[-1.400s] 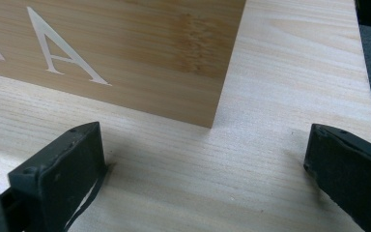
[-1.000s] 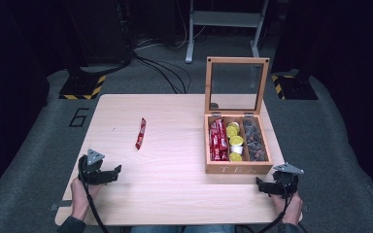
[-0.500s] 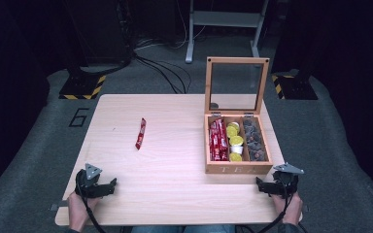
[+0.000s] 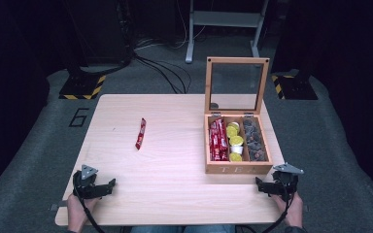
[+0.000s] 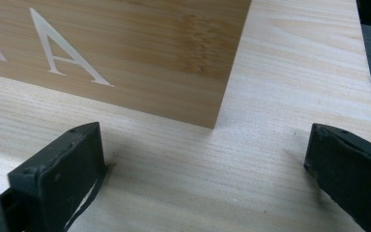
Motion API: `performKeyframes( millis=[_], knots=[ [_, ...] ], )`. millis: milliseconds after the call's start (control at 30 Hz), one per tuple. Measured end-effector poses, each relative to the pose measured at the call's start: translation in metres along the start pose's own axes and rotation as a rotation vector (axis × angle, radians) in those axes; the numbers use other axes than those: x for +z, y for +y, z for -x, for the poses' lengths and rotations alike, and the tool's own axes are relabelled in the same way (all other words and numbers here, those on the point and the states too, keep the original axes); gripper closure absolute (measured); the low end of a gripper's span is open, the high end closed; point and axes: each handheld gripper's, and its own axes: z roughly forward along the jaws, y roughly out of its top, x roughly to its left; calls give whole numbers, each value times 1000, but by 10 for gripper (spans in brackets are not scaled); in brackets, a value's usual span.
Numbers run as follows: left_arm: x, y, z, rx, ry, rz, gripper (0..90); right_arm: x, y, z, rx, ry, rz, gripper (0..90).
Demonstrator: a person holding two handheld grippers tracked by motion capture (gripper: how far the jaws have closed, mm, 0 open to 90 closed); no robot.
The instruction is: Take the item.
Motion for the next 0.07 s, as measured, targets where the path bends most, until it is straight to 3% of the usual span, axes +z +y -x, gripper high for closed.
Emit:
performKeyframes(
  millis=[67],
  knots=[
    [0, 0, 0, 2, -2, -3, 100, 0, 0, 0, 0, 1, 0, 0]
  ],
)
